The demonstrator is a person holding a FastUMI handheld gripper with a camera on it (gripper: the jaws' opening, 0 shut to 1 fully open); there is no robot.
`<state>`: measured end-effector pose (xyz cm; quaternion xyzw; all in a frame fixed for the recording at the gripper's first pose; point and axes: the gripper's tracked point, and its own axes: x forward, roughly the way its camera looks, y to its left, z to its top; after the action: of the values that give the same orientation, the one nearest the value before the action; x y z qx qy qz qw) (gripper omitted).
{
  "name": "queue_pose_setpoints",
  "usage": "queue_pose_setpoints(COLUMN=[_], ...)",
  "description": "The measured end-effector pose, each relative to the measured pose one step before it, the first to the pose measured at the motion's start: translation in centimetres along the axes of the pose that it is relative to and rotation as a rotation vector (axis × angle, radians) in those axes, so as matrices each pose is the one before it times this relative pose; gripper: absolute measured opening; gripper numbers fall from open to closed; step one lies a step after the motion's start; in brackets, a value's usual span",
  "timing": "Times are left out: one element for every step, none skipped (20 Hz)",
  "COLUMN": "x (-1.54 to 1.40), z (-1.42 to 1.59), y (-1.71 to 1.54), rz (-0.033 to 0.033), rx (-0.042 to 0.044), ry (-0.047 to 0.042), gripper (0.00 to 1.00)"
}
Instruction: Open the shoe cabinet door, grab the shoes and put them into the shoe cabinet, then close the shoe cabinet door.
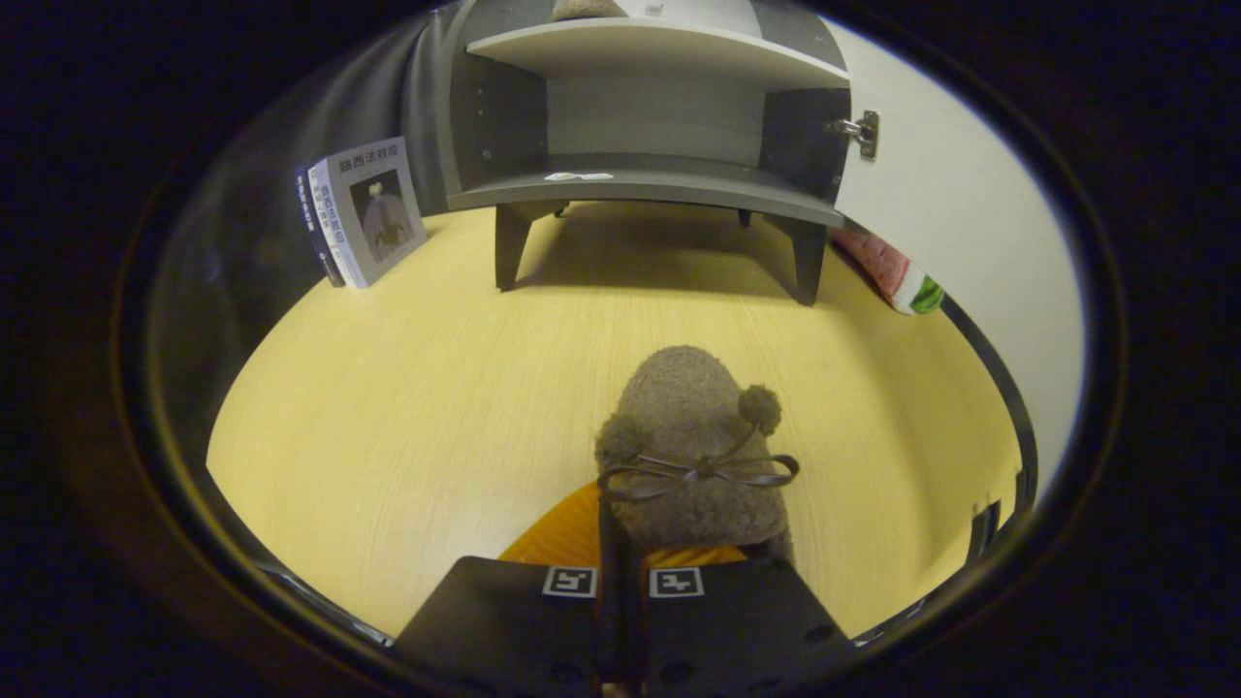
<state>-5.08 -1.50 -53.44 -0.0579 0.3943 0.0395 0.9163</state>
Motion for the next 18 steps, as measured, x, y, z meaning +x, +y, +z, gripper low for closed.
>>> queue_pose_setpoints(x=[-0.421,-0.54,-0.712,-0.934,-0.994,-1.145,-1.131,-1.226,-1.266,-0.876,-0.833,-0.794,-0.659,-0.297,0.0,0.322,0.696,1.087], z=[0.388,0.629,0.903,1.06,1.467,1.601,1.956,1.944,2.156,1.889,2.036,2.232,2.204,2.379,2.112,1.936,2.071,1.921], y=[-0.194,0.128,0.169,0.058,0.007,-0.263,-0.327,-0.276,-0.193,-0.013,-0.245,-0.302,-0.214,-0.286,-0.26,-0.342,-0.402,-0.188], rz=[0.00036,0.01461,0.01454,0.01309,0.00938,0.00044,-0.00454,-0.00093,0.0047,0.00505,0.00395,0.00345,0.00044,-0.00007,-0.00288,-0.00778,-0.01039,-0.00844], rx=[-0.00254,0.001,0.00643,0.00925,0.00635,-0.00295,-0.00513,-0.0024,-0.00148,-0.00045,-0.00518,-0.00683,-0.00622,-0.00894,-0.01233,-0.0124,-0.01173,-0.00927], ry=[-0.01146,-0.01549,-0.0154,-0.01509,-0.02147,-0.02399,-0.02571,-0.02332,-0.02162,-0.02026,-0.01594,-0.0218,-0.03172,-0.03121,-0.02679,-0.02573,-0.02857,-0.02887], gripper=[0.05,0.05,0.05,0.05,0.05,0.05,0.05,0.05,0.05,0.05,0.05,0.05,0.05,0.05,0.05,0.05,0.05,0.05])
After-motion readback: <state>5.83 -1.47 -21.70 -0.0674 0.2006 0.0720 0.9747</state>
